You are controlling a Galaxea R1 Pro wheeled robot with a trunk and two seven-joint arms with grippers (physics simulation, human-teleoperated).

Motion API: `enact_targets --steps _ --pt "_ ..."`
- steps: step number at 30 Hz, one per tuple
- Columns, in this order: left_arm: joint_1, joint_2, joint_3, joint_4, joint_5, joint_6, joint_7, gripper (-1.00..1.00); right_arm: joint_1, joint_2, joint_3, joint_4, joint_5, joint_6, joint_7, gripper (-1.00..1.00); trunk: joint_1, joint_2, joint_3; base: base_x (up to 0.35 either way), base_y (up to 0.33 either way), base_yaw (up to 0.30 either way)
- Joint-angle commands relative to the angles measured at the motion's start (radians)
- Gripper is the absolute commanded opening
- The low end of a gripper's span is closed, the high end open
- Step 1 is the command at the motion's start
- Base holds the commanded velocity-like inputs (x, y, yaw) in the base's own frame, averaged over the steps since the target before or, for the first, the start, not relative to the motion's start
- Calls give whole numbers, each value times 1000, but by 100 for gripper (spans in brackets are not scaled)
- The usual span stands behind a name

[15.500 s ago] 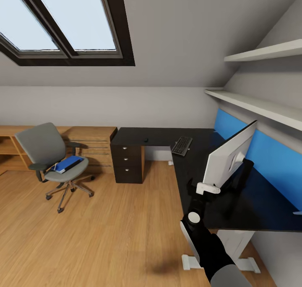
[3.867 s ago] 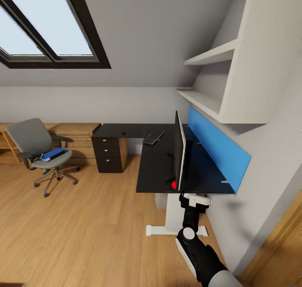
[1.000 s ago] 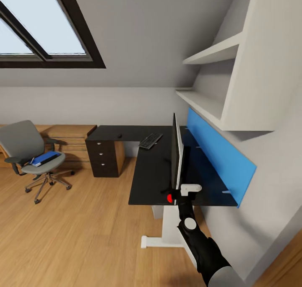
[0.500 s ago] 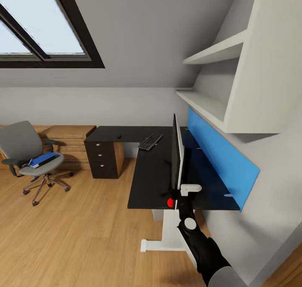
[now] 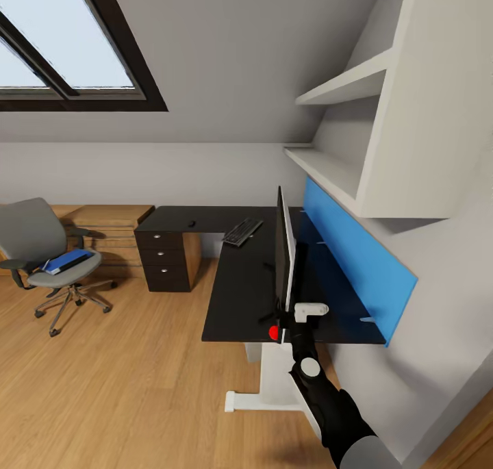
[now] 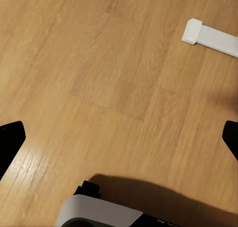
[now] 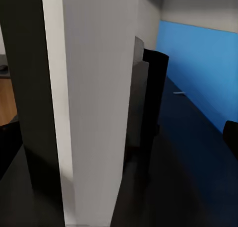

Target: In the bedroom, organize the workspace by keeping the computer under the desk, ensuring the monitor is on the desk, placing the keyboard on the desk next to the monitor, placing the mouse on the desk next to the keyboard, moving the folder from the swivel chair onto the desk next to the mouse, stacking the notebook on top of the folder with the pen on top of the notebook, and positioning the swivel chair next to the desk.

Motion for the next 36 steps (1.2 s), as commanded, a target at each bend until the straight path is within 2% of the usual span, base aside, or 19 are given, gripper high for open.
enact_targets --steps 1,19,26,36 --pt "-1 0 -2 0 2 -3 4 100 -1 0 2 1 6 -1 -8 100 1 -2 -2 0 -62 0" --pt "-1 0 -2 0 2 -3 4 100 -1 0 3 2 6 -1 -8 100 1 -2 -2 0 -9 0" --pt "-1 0 -2 0 2 -3 4 100 -1 0 3 3 6 -3 -8 100 1 -2 -2 0 147 0" --pt "-1 0 -2 0 2 -3 4 100 -1 0 3 4 6 -3 -8 100 1 -2 -2 17 19 0"
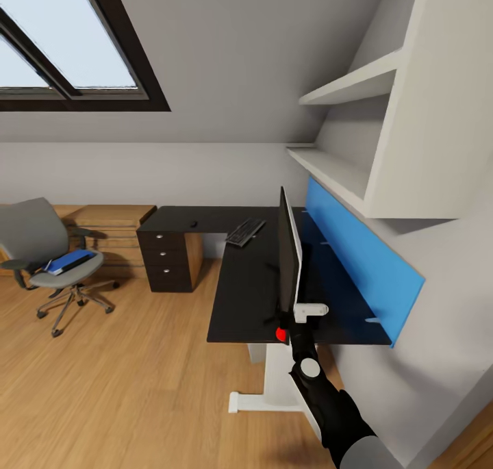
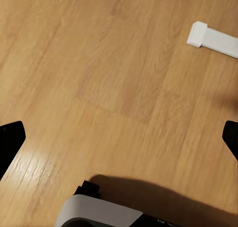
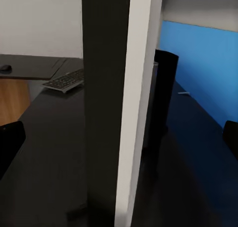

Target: In the bedroom, organize the workspace by keeping the computer under the desk, ensuring the monitor is on the desk, placing the keyboard on the desk next to the monitor, placing the mouse on the desk next to the keyboard, moving the folder from the swivel chair onto the desk next to the mouse, stacking the notebook on top of the folder with the pen on top of the notebook, and positioning the swivel chair next to the desk.

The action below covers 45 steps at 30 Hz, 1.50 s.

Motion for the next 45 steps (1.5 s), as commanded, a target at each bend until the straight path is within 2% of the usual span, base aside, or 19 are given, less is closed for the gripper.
enact_targets --steps 1,30,45 --pt "-1 0 -2 0 2 -3 3 100 -1 0 2 2 6 0 -8 100 1 -2 -2 167 2 0" --pt "-1 1 -2 1 2 -3 4 100 -1 1 2 22 6 -20 -8 100 1 -2 -2 95 0 0" --pt "-1 4 -2 1 3 -3 5 100 -1 -1 2 22 10 -21 -6 100 1 -2 -2 16 0 0"
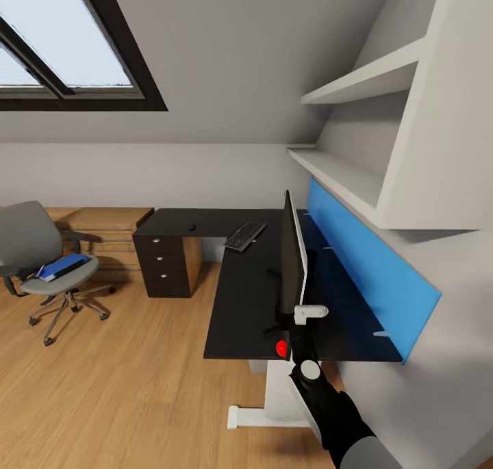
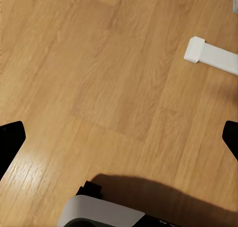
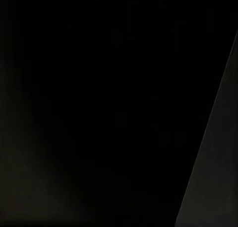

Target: In the bedroom, organize the workspace by keeping the computer under the desk, ensuring the monitor is on the desk, placing the keyboard on the desk next to the monitor, placing the mouse on the desk next to the keyboard, moving the folder from the swivel chair onto the desk next to the mouse, stacking the notebook on top of the folder with the pen on top of the notebook, and positioning the swivel chair next to the desk.

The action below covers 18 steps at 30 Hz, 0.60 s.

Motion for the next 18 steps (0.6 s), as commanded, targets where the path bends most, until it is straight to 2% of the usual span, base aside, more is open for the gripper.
enact_targets --steps 1,18 --pt "-1 0 -2 0 2 -3 3 100 -1 -1 2 1 5 0 -8 100 1 -2 -2 0 0 0" --pt "-1 1 -2 0 2 -3 3 100 -1 -2 3 2 6 -4 -5 100 1 -2 -2 0 0 0"
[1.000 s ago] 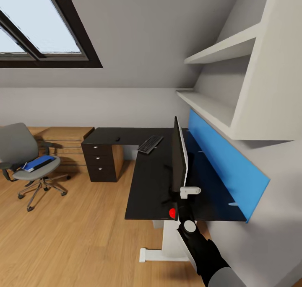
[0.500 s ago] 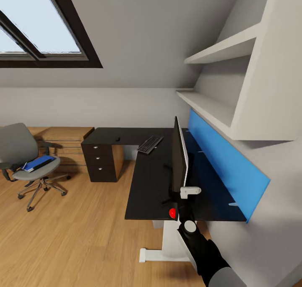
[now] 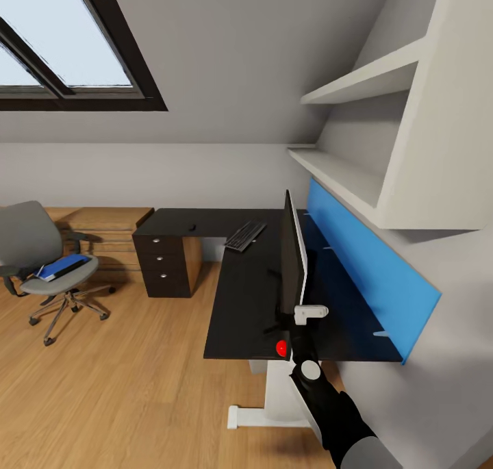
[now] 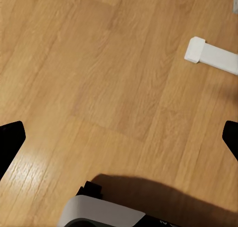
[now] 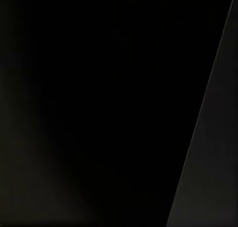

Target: In the bedroom, organize the workspace by keeping the computer under the desk, ensuring the monitor is on the desk, placing the keyboard on the desk next to the monitor, placing the mouse on the desk next to the keyboard, moving the folder from the swivel chair onto the desk next to the mouse, stacking the notebook on top of the folder with the pen on top of the notebook, and positioning the swivel chair next to the desk.

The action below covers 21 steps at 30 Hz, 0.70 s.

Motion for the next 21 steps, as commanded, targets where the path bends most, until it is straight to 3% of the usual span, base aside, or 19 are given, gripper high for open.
enact_targets --steps 1,21 --pt "-1 0 -2 0 2 -3 3 100 -1 0 2 1 7 0 -8 100 1 -2 -2 0 0 0" --pt "-1 0 -2 0 6 -3 3 100 -1 0 2 5 6 -1 -9 100 1 -2 -2 -68 0 0"
